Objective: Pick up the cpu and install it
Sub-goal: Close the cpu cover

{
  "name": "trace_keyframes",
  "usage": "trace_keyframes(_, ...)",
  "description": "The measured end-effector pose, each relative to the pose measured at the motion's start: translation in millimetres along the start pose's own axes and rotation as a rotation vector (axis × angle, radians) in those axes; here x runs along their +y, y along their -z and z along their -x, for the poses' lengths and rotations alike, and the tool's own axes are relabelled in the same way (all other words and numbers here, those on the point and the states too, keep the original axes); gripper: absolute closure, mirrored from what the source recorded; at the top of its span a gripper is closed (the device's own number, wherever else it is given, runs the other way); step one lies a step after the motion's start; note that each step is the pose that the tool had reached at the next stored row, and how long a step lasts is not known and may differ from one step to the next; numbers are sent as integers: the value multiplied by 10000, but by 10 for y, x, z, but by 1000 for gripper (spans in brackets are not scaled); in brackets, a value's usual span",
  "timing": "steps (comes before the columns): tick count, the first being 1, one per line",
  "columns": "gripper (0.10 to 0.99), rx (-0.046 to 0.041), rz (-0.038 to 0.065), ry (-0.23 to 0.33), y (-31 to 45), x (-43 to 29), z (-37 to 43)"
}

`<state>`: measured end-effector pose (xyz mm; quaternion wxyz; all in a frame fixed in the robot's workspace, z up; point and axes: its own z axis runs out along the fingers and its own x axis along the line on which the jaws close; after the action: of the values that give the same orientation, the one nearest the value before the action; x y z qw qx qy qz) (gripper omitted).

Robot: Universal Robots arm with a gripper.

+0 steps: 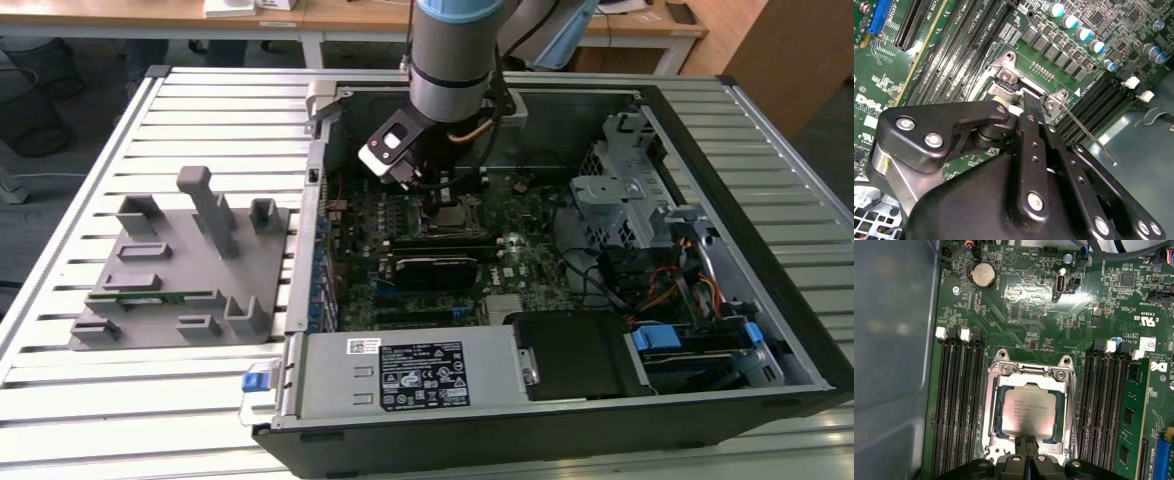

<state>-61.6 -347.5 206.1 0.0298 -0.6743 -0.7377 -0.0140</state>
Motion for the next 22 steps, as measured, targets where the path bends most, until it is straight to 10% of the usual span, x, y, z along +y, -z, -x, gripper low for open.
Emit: trace_keyframes(22, 980, 14, 2, 1, -66, 11, 5)
